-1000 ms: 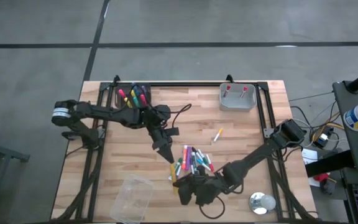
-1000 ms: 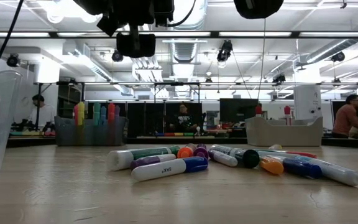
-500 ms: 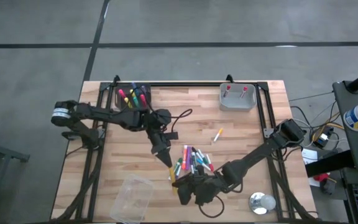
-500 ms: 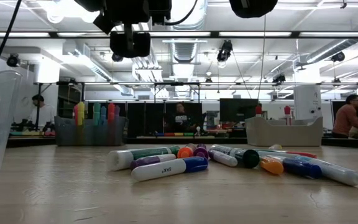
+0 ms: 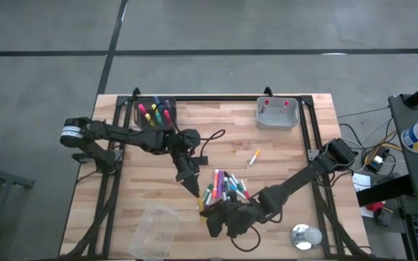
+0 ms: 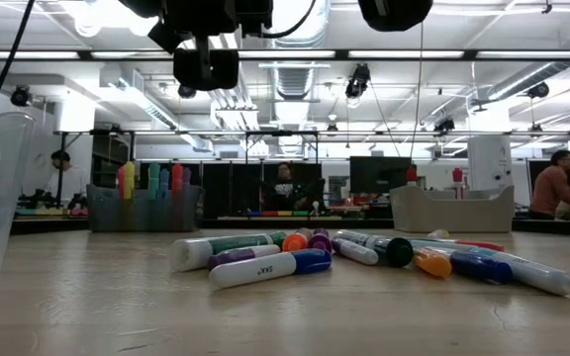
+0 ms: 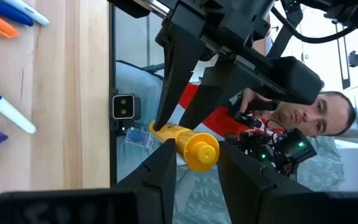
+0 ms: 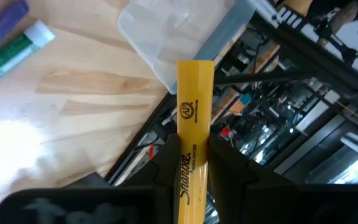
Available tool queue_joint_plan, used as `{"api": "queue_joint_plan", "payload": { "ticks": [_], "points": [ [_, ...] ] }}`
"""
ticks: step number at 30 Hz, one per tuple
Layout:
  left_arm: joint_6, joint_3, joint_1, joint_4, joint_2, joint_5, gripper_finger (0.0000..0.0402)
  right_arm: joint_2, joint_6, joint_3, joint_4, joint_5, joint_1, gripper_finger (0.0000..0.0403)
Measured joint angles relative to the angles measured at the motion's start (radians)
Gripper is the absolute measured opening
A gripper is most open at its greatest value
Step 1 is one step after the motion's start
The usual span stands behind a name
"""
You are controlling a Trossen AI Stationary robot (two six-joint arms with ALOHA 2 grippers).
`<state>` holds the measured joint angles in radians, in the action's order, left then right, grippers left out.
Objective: Pick & Place Markers
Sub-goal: Put the dark yellow highlighter pen into the black bin
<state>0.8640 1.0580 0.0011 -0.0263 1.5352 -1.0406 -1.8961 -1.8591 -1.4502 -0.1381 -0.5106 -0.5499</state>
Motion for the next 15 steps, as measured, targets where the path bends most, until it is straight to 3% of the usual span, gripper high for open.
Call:
{"api": "queue_joint_plan", "payload": {
  "ticks": [15],
  "points": [
    [0.006, 0.000, 0.001, 0.007, 0.000, 0.005, 0.0106, 0.000, 0.000, 0.000, 0.002, 0.016, 0.003, 0.0057]
  ]
}}
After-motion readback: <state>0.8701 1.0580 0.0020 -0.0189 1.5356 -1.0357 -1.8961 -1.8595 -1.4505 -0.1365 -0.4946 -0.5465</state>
